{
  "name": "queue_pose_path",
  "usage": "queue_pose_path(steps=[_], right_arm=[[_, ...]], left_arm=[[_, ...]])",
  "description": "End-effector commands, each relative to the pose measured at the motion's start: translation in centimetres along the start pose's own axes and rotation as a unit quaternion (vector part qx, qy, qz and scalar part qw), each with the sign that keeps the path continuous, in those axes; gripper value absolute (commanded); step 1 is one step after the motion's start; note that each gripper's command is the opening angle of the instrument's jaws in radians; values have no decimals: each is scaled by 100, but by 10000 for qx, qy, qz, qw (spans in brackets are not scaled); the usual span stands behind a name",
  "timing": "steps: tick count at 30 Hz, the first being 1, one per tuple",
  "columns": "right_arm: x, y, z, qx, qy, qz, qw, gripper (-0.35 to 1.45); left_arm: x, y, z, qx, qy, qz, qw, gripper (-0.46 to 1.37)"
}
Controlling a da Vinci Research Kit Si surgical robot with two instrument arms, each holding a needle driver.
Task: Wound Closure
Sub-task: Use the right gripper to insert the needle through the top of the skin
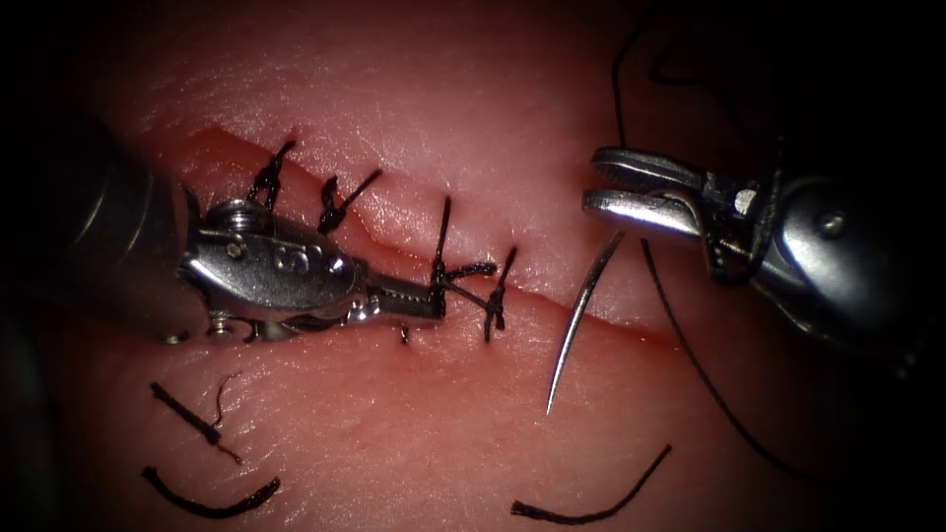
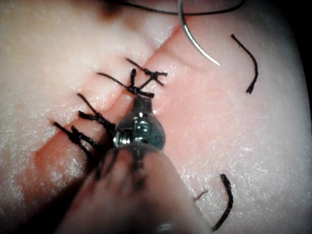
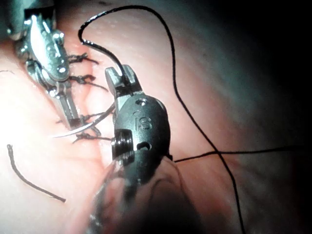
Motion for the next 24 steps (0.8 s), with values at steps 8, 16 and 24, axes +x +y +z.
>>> queue_pose_path(steps=[8,16,24], right_arm=[[1,0,-1,-33,12,-2,10000,-35],[0,1,-1,-34,10,0,10000,-35],[-1,4,-1,-30,9,-30,10000,-35]], left_arm=[[2,1,-1,-31,-15,-305,9995,56],[11,12,-19,-34,-59,-440,9990,112],[37,28,-42,51,-141,-292,9995,114]])
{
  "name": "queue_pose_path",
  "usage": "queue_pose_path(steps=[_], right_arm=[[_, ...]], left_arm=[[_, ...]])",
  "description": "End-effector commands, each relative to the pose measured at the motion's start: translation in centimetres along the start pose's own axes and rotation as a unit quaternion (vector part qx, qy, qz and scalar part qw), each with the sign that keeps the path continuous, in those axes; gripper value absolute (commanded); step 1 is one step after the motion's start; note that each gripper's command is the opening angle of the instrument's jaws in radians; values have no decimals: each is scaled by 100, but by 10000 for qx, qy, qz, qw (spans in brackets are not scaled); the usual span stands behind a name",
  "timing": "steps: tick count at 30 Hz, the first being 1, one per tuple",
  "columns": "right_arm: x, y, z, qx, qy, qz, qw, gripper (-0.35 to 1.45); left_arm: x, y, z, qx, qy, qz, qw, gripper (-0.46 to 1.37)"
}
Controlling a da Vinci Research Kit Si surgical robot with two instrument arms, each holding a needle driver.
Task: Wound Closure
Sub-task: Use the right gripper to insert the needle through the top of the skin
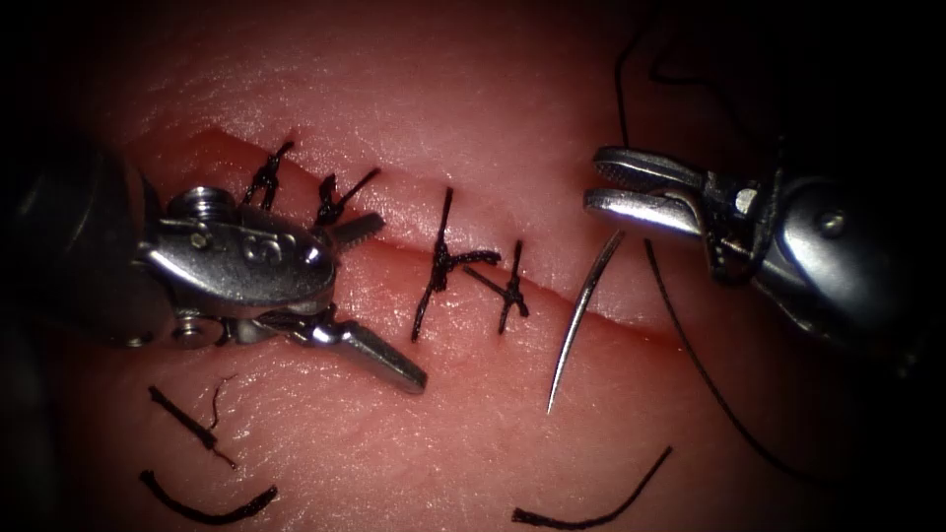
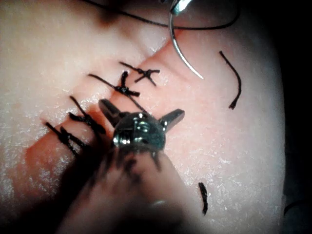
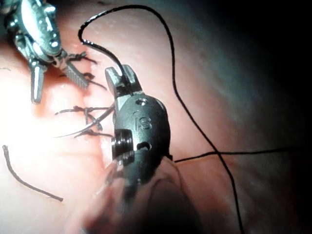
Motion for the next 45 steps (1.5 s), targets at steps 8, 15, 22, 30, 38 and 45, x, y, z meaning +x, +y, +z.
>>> queue_pose_path(steps=[8,15,22,30,38,45], right_arm=[[-1,3,-10,-52,-30,-100,9999,-35],[-2,8,-36,-128,-108,-195,9997,-35],[-2,10,-52,-180,-104,-202,9996,-35],[-2,10,-52,-180,-105,-203,9996,-35],[-1,8,-54,-174,-103,-234,9995,-35],[1,6,-54,-172,-102,-234,9995,-35]], left_arm=[[25,28,4,139,478,579,9971,52],[41,51,23,-96,706,998,9925,-18],[48,55,37,-192,761,1200,9897,-35],[49,56,52,-265,814,1307,9877,-35],[32,50,76,-313,738,1317,9880,-35],[13,50,101,-396,684,1203,9896,-35]])
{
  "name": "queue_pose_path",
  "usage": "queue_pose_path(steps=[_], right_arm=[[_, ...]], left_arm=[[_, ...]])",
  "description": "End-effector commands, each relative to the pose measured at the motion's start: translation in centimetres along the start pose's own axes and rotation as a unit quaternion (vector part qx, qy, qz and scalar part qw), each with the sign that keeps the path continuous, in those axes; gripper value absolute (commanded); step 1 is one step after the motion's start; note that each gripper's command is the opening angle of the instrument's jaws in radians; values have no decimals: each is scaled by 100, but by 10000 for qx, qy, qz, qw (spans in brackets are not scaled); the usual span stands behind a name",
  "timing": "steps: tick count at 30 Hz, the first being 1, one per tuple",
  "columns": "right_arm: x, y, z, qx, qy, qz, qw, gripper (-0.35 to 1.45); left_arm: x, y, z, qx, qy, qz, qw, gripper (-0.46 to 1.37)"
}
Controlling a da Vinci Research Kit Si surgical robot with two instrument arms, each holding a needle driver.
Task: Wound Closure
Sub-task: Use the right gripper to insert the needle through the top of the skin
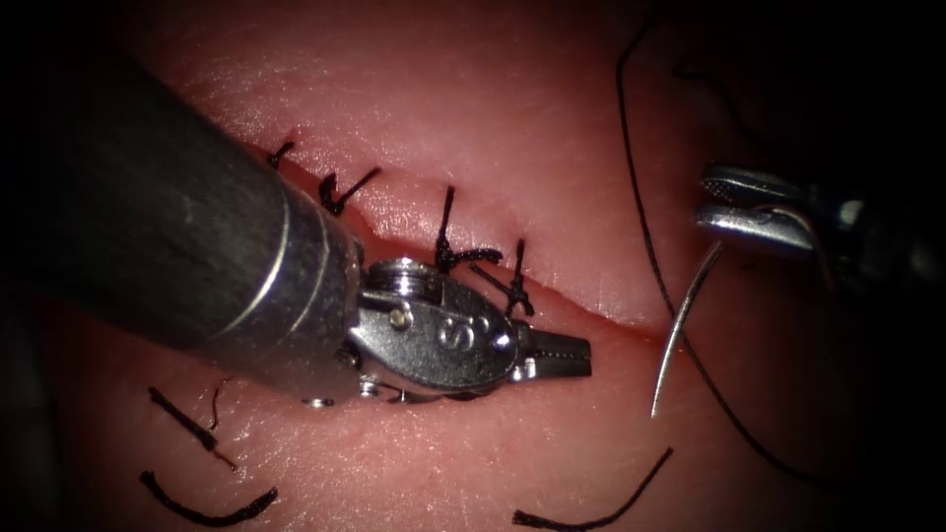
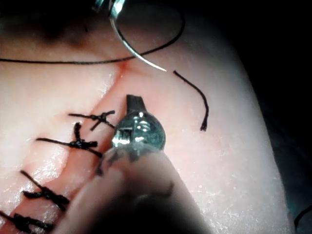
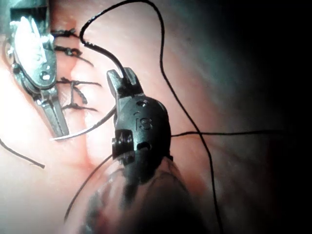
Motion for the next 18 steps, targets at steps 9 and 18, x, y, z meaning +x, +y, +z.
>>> queue_pose_path(steps=[9,18], right_arm=[[1,-2,0,-29,-1,-119,9999,-35],[-1,-3,10,-106,11,-600,9981,-35]], left_arm=[[-33,1,12,-199,-225,-153,9994,-35],[-52,1,3,-195,-352,-262,9988,-35]])
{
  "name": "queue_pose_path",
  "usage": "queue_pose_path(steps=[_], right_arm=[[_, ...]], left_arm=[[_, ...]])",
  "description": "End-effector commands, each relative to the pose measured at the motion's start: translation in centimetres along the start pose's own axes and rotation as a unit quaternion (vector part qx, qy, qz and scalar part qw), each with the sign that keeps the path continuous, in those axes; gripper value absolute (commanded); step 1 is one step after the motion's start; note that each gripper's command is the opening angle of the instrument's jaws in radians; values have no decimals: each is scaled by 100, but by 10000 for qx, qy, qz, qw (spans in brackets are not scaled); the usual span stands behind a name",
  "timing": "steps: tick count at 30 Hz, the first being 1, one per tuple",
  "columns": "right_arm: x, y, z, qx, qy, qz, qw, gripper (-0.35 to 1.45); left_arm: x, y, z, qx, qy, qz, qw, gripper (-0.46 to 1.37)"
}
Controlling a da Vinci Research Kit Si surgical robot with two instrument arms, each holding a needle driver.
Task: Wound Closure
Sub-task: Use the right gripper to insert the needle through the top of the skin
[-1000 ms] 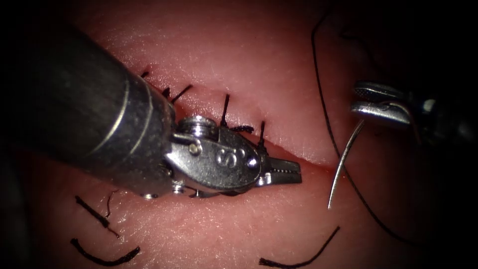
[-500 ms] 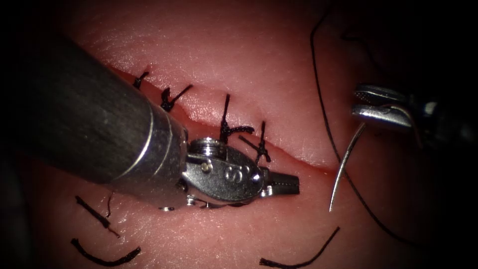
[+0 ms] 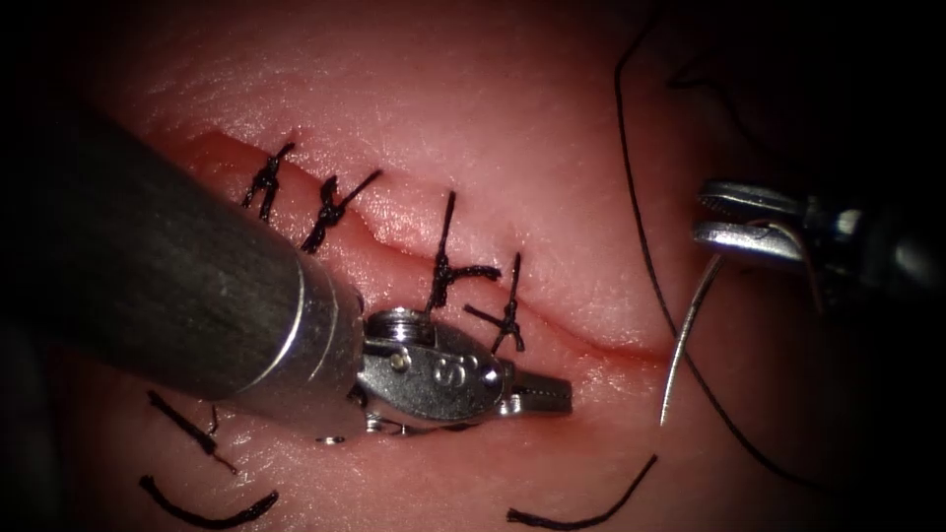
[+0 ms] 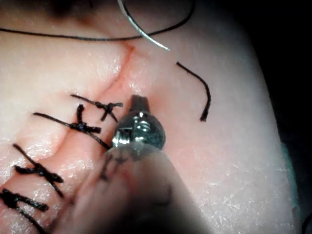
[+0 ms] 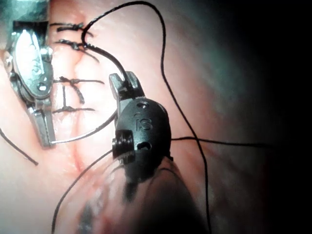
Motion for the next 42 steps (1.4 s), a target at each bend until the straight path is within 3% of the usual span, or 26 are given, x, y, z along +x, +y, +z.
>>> queue_pose_path(steps=[1,14,30,42], right_arm=[[-3,1,5,-117,45,-201,9997,-35],[-10,-5,30,-286,252,-1184,9922,-35],[-13,5,38,-560,448,-2171,9735,-35],[-20,7,42,-679,475,-2564,9630,-35]], left_arm=[[-1,0,-1,-42,-3,-7,10000,-35],[-1,2,-2,-42,-3,-35,10000,-35],[-5,7,-6,-46,1,-48,10000,-35],[-5,11,-9,-50,-14,-47,10000,-35]])
